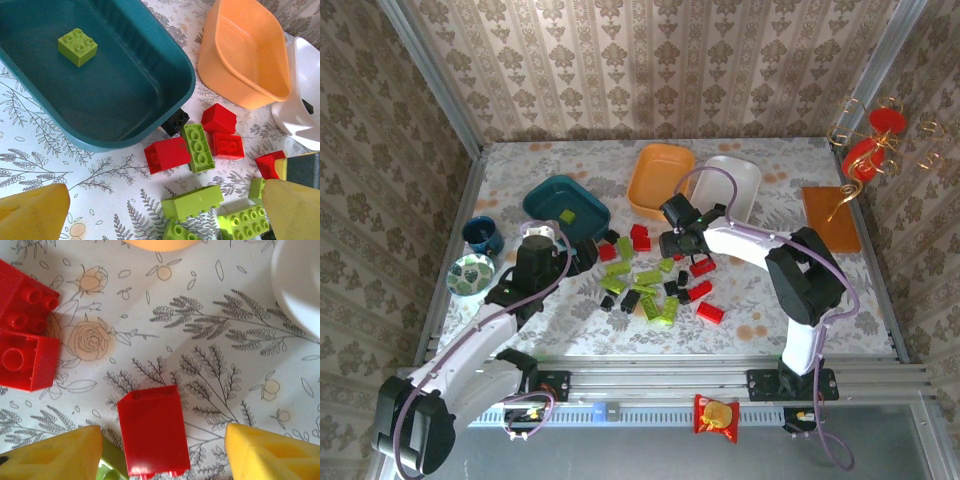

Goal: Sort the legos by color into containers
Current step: Pick up the lego from the center of the table, then place the lego in the container.

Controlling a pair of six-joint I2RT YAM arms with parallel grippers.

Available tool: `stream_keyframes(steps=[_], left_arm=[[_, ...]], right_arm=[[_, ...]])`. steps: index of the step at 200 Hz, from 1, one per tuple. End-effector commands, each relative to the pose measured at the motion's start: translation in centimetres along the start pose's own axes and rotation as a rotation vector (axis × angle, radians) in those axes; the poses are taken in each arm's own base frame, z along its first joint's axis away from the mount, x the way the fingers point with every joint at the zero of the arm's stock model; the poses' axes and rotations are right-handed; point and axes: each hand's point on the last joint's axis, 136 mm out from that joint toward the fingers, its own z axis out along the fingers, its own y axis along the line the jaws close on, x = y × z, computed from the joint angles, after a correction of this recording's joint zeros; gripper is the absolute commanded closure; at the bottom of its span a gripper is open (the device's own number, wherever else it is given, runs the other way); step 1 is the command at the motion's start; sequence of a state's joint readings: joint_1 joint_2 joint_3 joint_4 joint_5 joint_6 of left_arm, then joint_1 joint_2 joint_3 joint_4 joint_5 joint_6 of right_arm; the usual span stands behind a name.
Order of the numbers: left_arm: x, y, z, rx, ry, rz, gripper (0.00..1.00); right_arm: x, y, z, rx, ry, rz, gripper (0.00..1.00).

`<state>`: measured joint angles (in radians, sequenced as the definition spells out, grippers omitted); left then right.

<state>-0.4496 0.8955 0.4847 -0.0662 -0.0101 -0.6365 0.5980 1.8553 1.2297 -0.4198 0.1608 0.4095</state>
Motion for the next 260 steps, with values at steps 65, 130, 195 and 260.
stream_keyframes(steps=[65,130,195,260], left_arm=[[0.6,0.2,0.4,0.002,0.018,-0.022,0.00],[-0.1,0.9,-0.4,-0.053,-0.001,0.004,0.00],[-1.0,0.5,-0.8,-0.060,-0.008,0.029,0.00],[0.4,0.3,-1.2,-0.041,0.068,0.050,0.00]], right_arm=[[0.3,-0.4,2.5,0.021,0.061,-0.004,0.57],[-3.8,1.4,-4.5,-0.178,-0.133,0.049,0.76],[-13.6,2.4,-7.8,-0.183,-0.325,0.091,0.76],[-19.6,1.5,-1.3,-0.125,-0.310,0.186,0.70]])
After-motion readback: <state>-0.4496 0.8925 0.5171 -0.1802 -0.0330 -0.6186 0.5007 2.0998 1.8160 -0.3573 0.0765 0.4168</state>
